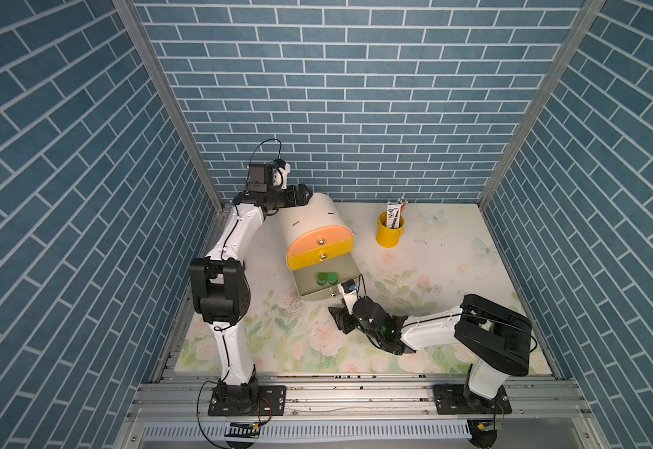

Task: Put the paint cans in the drawer according to color
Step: Close the drawer in the storage box.

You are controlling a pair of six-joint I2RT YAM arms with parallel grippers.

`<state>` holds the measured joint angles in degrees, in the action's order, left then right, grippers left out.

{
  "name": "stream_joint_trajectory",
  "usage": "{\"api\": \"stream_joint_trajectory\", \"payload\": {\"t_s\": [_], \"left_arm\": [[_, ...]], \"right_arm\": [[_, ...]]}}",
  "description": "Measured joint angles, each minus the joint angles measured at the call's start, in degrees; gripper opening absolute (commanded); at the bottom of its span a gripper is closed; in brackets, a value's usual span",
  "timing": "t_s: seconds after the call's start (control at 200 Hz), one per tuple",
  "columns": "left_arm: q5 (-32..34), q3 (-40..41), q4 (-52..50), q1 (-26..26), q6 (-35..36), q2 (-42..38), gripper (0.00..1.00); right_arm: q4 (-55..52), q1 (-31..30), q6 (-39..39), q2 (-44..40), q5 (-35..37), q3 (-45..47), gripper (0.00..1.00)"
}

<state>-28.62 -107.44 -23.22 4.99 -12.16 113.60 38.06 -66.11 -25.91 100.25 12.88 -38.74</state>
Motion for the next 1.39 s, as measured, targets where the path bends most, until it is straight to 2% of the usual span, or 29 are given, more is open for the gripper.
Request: {"api": "stream_joint_trajectory", "payload": {"t_s": [0.225, 0.725, 1.155, 1.28, 1.395], "left_arm": [[-1.05, 0.00, 0.37, 0.00, 0.04, 0.00, 0.98], [-2.03, 0.26, 1.27, -0.04, 0.24, 0.00, 0.97], [-2.78, 0.74, 1.97, -0.11, 0.44, 0.00, 0.97], [-2.82, 1.05, 2.34, -0.15, 0.48, 0.00, 0.97], [-2.82, 1.25, 2.56, -0.20, 0.48, 0.00, 0.97]], "right_arm": [[0.33, 0.07, 0.33, 2.40, 0.66, -1.49, 0.58], [2.84, 2.38, 0.42, 3.74, 2.58, -1.84, 0.49], [3.32, 2.97, 0.46, 4.55, 2.78, -3.87, 0.40], [3.28, 3.13, 0.70, 5.11, 2.60, -4.13, 0.30], [3.13, 3.28, 0.79, 5.75, 2.32, -4.94, 0.29]]}}
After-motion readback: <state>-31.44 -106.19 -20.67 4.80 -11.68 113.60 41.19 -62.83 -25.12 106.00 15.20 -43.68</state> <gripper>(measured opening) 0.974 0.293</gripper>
